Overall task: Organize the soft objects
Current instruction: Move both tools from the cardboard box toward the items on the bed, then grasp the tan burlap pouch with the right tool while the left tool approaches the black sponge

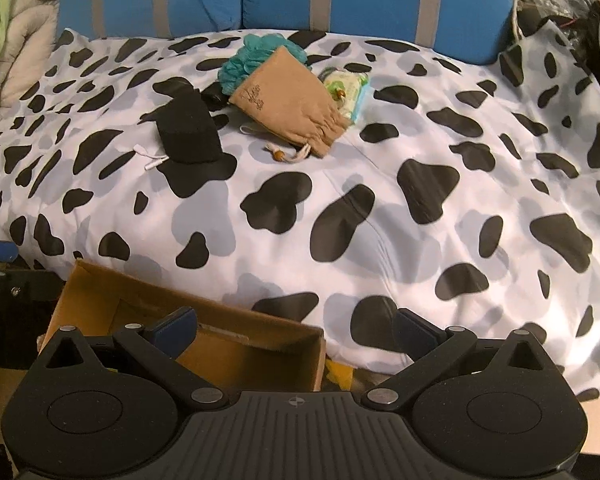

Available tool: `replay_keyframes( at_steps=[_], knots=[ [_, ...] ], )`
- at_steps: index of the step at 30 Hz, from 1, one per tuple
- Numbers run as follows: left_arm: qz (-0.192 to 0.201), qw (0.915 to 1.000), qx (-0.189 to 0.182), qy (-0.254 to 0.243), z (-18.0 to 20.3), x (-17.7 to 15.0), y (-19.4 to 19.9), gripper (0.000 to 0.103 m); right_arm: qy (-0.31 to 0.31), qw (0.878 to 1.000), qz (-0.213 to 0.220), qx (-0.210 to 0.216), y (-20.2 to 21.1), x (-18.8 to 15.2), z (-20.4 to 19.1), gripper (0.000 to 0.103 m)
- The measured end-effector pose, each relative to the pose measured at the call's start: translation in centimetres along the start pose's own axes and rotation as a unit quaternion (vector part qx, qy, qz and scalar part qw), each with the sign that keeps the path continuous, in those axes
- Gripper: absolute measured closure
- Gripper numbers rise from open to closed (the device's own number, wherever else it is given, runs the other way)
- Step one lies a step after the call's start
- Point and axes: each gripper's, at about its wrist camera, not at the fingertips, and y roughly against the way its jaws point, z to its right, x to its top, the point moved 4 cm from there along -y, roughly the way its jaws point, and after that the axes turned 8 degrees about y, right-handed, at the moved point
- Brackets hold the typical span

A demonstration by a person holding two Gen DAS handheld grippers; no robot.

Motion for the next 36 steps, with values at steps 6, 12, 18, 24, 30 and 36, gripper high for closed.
replay_keyframes(
  at_steps=[6, 12, 18, 24, 30, 36],
  knots=[
    [0.007, 0.9997, 0.006, -0.023, 0.0, 1.4, -0.9, 0.0, 0.017, 1.0, 0.02, 0.001, -0.4, 1.1, 0.4, 0.0],
    [0.022, 0.9992, 0.007, -0.034, -0.2, 3.2, -1.6, 0.0, 0.031, 0.999, 0.032, 0.0, -0.9, 2.3, 1.1, 0.0],
    [0.032, 0.9988, 0.008, -0.035, -0.8, 4.8, -2.5, 0.0, 0.047, 0.998, 0.049, 0.005, -1.2, 3.5, 1.4, 0.001],
    [0.036, 0.9982, 0.019, -0.043, -1.4, 6.1, -3.8, 0.0, 0.059, 0.997, 0.055, 0.01, -2.1, 4.7, 1.6, 0.007],
    [0.03, 0.9986, 0.015, -0.04, -1.8, 7.0, -5.0, 0.0, 0.073, 0.996, 0.051, 0.008, -3.6, 5.8, 1.6, 0.007],
    [0.036, 0.9983, 0.012, -0.044, -1.9, 7.9, -5.8, 0.0, 0.08, 0.996, 0.049, -0.006, -5.2, 7.0, 2.0, 0.006]
  ],
)
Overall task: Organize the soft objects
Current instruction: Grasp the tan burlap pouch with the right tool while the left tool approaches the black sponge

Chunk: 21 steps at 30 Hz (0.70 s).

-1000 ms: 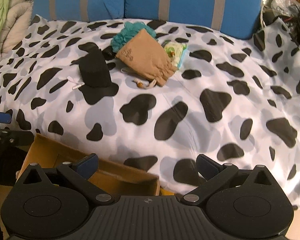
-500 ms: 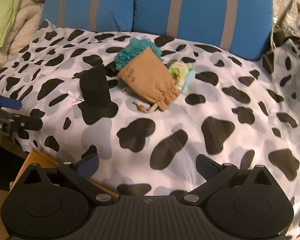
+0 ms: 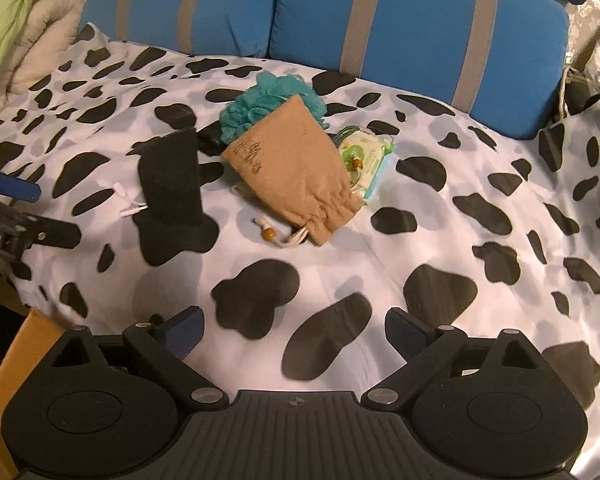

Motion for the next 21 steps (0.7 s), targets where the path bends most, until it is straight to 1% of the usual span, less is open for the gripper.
replay_keyframes(
  at_steps=[6, 10, 12, 16, 18, 21],
  knots=[
    [-0.005, 0.9999, -0.008, 0.01, -0.3, 0.7, -0.7, 0.0, 0.013, 1.0, 0.026, 0.007, -1.1, 1.6, 0.4, 0.007],
    [-0.004, 0.9998, -0.014, 0.015, -0.5, 0.9, -0.8, 0.0, 0.02, 0.999, 0.031, 0.011, -2.1, 2.6, 0.7, 0.015],
    [-0.003, 0.9996, -0.019, 0.018, -0.5, 1.0, -0.7, 0.0, 0.026, 0.999, 0.036, 0.013, -2.6, 3.2, 0.7, 0.015],
    [-0.002, 0.9993, -0.025, 0.028, -0.7, 1.1, -0.7, 0.0, 0.034, 0.999, 0.033, 0.017, -4.1, 4.4, 0.7, 0.015],
    [-0.002, 0.9992, -0.026, 0.032, -0.9, 1.2, -0.7, 0.0, 0.041, 0.999, 0.03, 0.006, -5.0, 5.0, 0.6, 0.015],
    [-0.003, 0.9989, -0.03, 0.038, -1.2, 1.2, -0.8, 0.0, 0.046, 0.999, 0.024, 0.004, -6.3, 6.1, 0.5, 0.015]
  ],
)
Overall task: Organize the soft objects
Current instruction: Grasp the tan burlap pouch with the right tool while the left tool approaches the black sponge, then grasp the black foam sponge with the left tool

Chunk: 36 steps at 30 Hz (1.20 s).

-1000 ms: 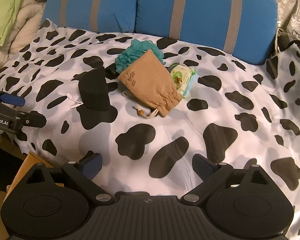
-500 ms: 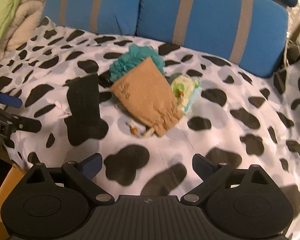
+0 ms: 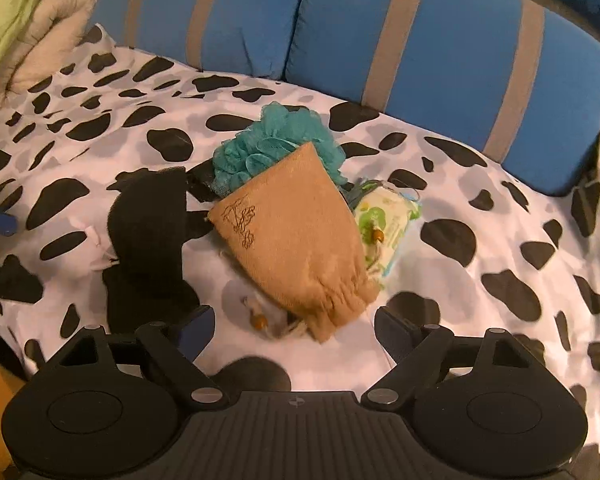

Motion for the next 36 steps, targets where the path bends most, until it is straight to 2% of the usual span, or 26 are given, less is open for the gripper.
replay_keyframes(
  at_steps=[5, 14, 15, 17, 19, 22, 29, 36],
  knots=[
    [-0.015, 0.9999, -0.004, 0.007, -0.4, -0.1, -0.3, 0.0, 0.026, 1.0, -0.008, -0.009, -2.2, 1.0, -0.6, 0.016],
    [-0.029, 0.9994, -0.014, 0.009, -0.3, -0.1, -0.7, 0.0, 0.11, 0.991, -0.021, -0.069, -5.7, 1.2, -2.6, 0.026],
    [-0.029, 0.9994, -0.015, 0.006, -0.3, -0.1, -0.8, 0.0, 0.119, 0.99, -0.021, -0.072, -5.8, 1.2, -3.0, 0.03],
    [-0.031, 0.9994, -0.01, 0.008, -0.4, -0.1, -0.9, 0.0, 0.135, 0.988, -0.021, -0.076, -6.0, 1.1, -3.5, 0.044],
    [-0.033, 0.9993, -0.012, 0.014, -0.6, -0.1, -0.9, 0.0, 0.14, 0.987, -0.013, -0.077, -5.5, 1.3, -3.7, 0.074],
    [-0.033, 0.9993, -0.012, 0.017, -0.7, -0.1, -0.9, 0.0, 0.128, 0.989, -0.001, -0.075, -4.6, 1.7, -3.3, 0.094],
    [-0.022, 0.9995, -0.015, 0.018, -0.6, 0.1, -0.9, 0.0, 0.064, 0.995, 0.031, -0.072, -1.9, 2.4, -0.8, 0.098],
    [0.006, 0.9995, -0.012, 0.029, -0.7, 1.1, -0.7, 0.0, 0.035, 0.995, 0.042, -0.086, 0.7, 2.1, 1.1, 0.099]
  ],
)
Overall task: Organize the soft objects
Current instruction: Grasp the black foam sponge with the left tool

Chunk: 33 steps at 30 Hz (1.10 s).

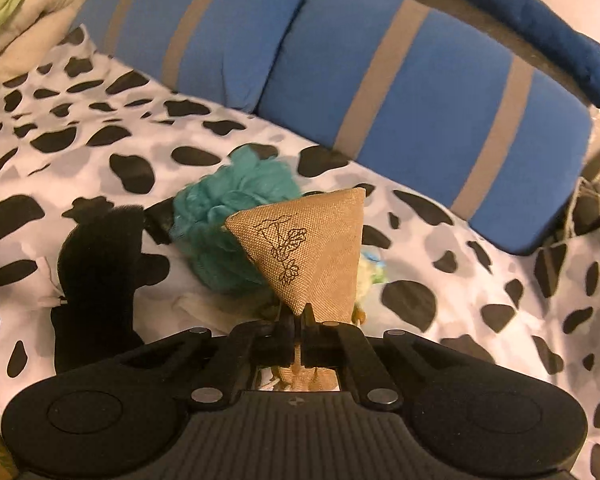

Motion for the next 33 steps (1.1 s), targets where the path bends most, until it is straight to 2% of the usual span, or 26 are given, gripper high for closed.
replay_keyframes(
  at_steps=[10, 15, 20, 26, 29, 33],
  knots=[
    [0.013, 0.9992, 0.038, -0.008, 1.3, 1.2, -1.5, 0.0, -0.036, 0.999, -0.003, -0.004, 3.5, -1.5, 2.5, 0.099],
    [0.011, 0.9983, 0.057, 0.012, 1.5, 2.1, -2.9, 0.0, -0.051, 0.999, -0.005, -0.004, 5.4, -2.5, 3.3, 0.099],
    [0.003, 0.9972, 0.063, 0.041, 1.7, 2.7, -4.4, 0.0, -0.066, 0.998, -0.007, -0.006, 7.1, -3.8, 4.3, 0.099],
    [-0.009, 0.9948, 0.044, 0.091, 1.9, 3.5, -6.2, 0.0, -0.086, 0.996, -0.01, -0.012, 8.4, -5.2, 5.6, 0.099],
    [-0.013, 0.9944, 0.041, 0.096, 2.2, 4.0, -7.1, 0.0, -0.094, 0.995, -0.009, -0.01, 8.7, -5.6, 5.9, 0.099],
    [-0.02, 0.9933, 0.061, 0.096, 2.2, 4.3, -8.4, 0.0, -0.1, 0.995, -0.009, -0.007, 8.9, -5.8, 6.1, 0.099]
  ],
)
